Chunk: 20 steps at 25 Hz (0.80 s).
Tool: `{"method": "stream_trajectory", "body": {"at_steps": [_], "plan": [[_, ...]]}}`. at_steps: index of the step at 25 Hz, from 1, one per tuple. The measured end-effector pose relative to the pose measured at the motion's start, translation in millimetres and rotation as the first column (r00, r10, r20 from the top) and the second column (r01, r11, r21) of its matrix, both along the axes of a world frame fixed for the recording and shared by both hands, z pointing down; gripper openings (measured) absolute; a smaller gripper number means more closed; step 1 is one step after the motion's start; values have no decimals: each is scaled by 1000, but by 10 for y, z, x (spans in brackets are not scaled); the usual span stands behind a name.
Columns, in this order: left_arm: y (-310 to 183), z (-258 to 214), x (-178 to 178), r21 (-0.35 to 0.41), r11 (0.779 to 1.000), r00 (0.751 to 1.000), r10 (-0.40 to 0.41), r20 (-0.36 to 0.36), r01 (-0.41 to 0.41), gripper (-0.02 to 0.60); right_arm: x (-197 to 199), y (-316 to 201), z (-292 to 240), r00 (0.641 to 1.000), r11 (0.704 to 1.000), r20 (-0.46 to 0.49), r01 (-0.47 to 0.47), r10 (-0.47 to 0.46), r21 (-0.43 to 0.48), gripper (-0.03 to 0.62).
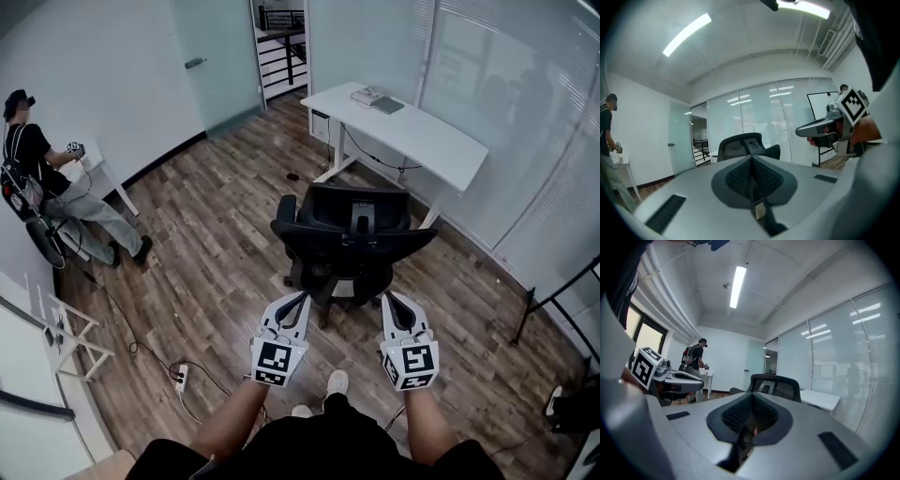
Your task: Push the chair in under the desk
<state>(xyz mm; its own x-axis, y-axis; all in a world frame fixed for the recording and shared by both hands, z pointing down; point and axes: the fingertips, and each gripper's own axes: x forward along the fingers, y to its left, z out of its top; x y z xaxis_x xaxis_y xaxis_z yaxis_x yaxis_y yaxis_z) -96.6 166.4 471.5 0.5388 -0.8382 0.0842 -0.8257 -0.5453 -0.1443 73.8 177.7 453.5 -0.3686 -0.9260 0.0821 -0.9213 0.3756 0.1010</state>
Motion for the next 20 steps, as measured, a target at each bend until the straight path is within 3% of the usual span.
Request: {"method": "stream_trajectory", "body": {"at_steps": [7, 12, 20], "plan": [[-374, 71, 138, -22, 1000, 1000, -10, 27, 11, 14, 160, -371, 38, 997, 999, -70, 42, -43, -17, 11], [-647, 79, 268, -61, 998, 1000, -14, -2, 14, 14, 246, -649, 107, 991, 997, -110, 68, -71, -28, 29], [-986, 103, 435, -58, 998, 1000, -20, 14, 21, 15, 283, -959, 232, 975, 988, -157, 151, -156, -40, 113]]}}
